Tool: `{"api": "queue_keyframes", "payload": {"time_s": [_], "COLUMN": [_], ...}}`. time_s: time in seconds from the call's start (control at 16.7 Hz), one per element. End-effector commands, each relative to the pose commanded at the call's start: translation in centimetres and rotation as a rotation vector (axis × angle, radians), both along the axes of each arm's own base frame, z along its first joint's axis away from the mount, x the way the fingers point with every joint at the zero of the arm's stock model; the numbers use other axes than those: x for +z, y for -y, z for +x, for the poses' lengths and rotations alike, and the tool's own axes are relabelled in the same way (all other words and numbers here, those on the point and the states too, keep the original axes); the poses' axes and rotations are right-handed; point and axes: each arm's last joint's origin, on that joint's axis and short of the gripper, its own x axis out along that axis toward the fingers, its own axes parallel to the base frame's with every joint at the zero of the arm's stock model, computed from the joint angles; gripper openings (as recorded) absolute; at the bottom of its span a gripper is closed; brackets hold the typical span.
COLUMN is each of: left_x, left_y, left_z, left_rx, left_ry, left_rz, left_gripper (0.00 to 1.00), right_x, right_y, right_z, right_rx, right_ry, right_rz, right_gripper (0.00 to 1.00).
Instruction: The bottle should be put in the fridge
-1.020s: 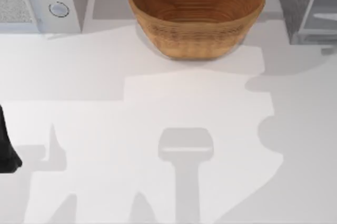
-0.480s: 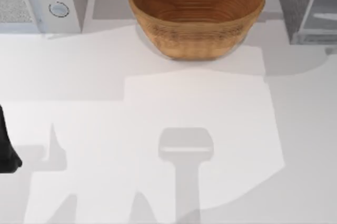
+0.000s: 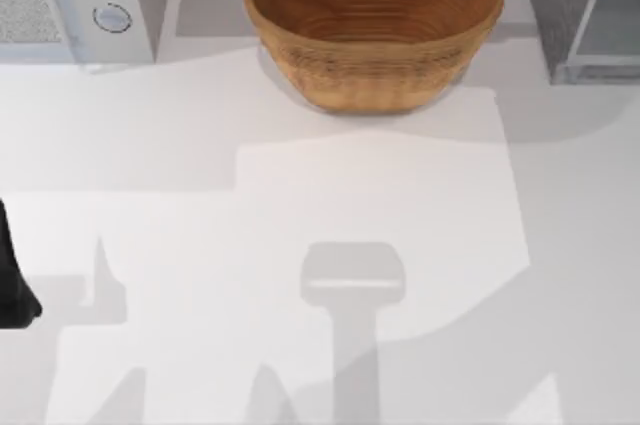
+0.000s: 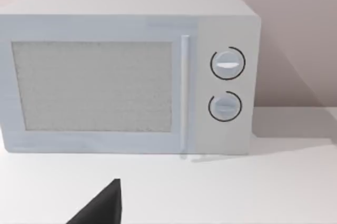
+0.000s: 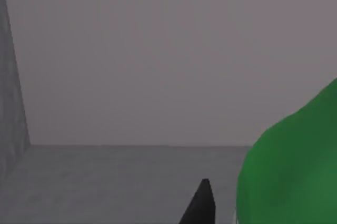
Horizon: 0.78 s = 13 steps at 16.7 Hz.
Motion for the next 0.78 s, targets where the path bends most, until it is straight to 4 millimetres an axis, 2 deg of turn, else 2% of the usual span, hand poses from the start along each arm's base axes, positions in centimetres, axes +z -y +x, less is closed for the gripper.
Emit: {"api": "queue_keyframes", "payload": {"time_s": [0.24, 0.6, 0.78], "left_x": [0.0, 0.0, 0.0], "left_y": [0.0, 0.0, 0.0], "left_z": [0.0, 0.0, 0.0], "left_rx": [0.0, 0.0, 0.0], "left_ry": [0.0, 0.0, 0.0], "left_rz": [0.0, 0.0, 0.0], "left_gripper": [1.0, 1.0, 1.0], "right_x": [0.2, 0.0, 0.0], "right_y": [-0.1, -0.2, -0.2], "right_z": [3.5, 4.1, 4.1], "right_rx": [-0.002, -0.004, -0.004], "right_ry": [0.002, -0.006, -0.006], "right_rz": [-0.001, 0.001, 0.001], "right_gripper": [0.01, 0.01, 0.23]}}
